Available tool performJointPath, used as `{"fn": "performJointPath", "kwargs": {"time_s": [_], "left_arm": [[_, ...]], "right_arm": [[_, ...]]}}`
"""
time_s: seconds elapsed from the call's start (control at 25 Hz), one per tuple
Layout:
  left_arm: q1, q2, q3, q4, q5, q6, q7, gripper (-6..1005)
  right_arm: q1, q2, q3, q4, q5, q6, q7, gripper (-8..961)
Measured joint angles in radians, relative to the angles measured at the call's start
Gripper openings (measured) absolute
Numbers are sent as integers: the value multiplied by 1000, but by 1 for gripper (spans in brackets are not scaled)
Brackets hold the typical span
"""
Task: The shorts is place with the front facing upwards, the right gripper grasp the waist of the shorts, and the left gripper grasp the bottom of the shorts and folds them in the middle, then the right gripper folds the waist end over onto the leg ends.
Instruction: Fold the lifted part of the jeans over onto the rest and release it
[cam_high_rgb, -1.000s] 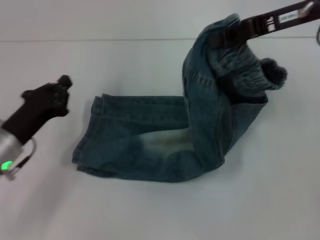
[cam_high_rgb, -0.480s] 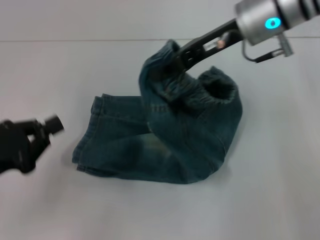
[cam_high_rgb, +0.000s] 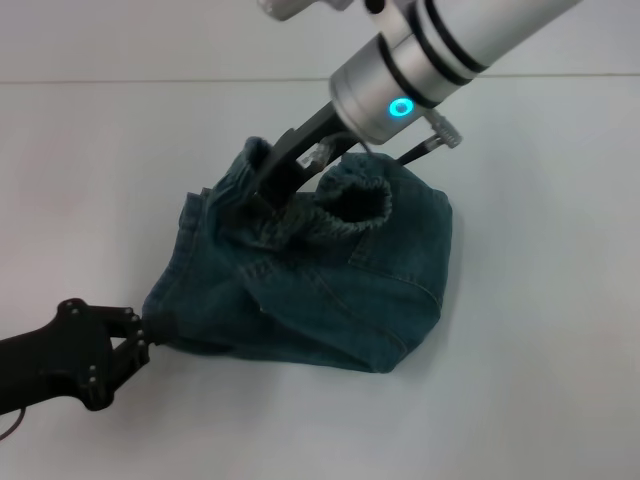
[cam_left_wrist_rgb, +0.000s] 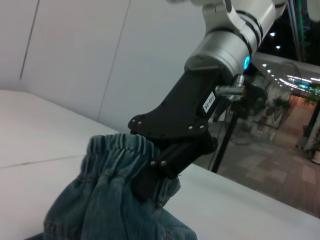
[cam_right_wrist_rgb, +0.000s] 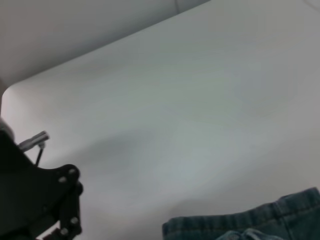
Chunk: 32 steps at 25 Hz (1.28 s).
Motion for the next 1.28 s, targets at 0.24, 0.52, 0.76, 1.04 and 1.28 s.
{"fn": "performJointPath", "kwargs": {"time_s": [0.24,0.52,0.76,1.04,1.28], "left_arm": [[-5,-1,15,-6,4,-18,0,0],[-5,-1,23,-9,5,-46,1,1],[-14,-1,36,-22,6,-79,1,1],[-17,2,36,-30,9,-91,1,1],[-13,2,36,-30,13,-102,1,0]], "right_arm": [[35,4,-24,47,5,16,-6,174],[31,5,-30,47,25,-13,-47,397],[29,-1,-30,36,55,-66,-58,667],[23,-7,-32,-7,45,-96,-33,878],[22,-9,-32,-52,31,-138,4,906]]}}
